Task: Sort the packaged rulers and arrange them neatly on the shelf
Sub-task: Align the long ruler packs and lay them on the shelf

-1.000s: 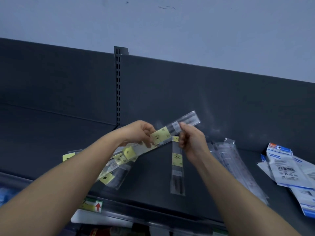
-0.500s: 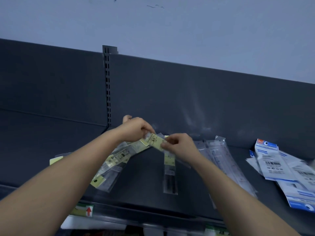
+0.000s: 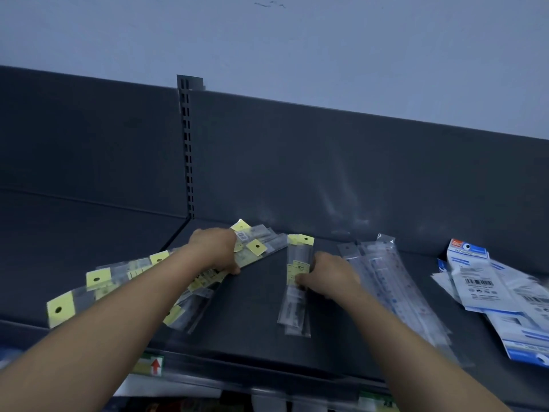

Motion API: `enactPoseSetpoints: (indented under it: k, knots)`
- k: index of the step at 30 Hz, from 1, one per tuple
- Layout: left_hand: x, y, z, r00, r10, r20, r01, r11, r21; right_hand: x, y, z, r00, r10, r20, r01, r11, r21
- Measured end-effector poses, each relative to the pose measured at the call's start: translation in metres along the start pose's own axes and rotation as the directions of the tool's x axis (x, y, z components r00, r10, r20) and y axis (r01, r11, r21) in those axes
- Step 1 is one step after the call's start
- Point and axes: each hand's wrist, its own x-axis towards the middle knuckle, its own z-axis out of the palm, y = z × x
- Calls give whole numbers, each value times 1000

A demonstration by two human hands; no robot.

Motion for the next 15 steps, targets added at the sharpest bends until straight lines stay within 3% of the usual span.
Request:
enactPoseSetpoints:
  k: [3, 5, 7, 9, 11, 13, 15]
  knots:
    - [1, -3, 1, 1000, -7, -4, 7, 1000, -29, -1, 0, 0, 999, -24, -33, 25, 1000, 5]
    - [4, -5, 4, 1000, -7, -4, 6, 981, -196, 0, -3, 4, 996, -60, -63, 64, 996, 66]
    - [6, -5, 6, 1000, -10, -27, -3, 891, -454, 0, -9, 7, 989, -111, -101, 128, 977, 173]
    - [5, -3, 0, 997, -23, -78, -42, 679, -733, 2, -16, 11, 976, -198, -96, 219, 910, 353]
    - [3, 2, -9, 991, -36, -126, -100, 422, -901, -3, -25, 11, 959, -280, -45, 245, 737, 629]
    - [-3, 12, -22, 993, -33, -116, -107, 195, -975, -8, -33, 9, 944, -330, 12, 186, 562, 806]
    - [-6, 22, -31, 996, -17, -85, -84, 71, -994, -9, -37, 7, 937, -350, 24, 147, 456, 878]
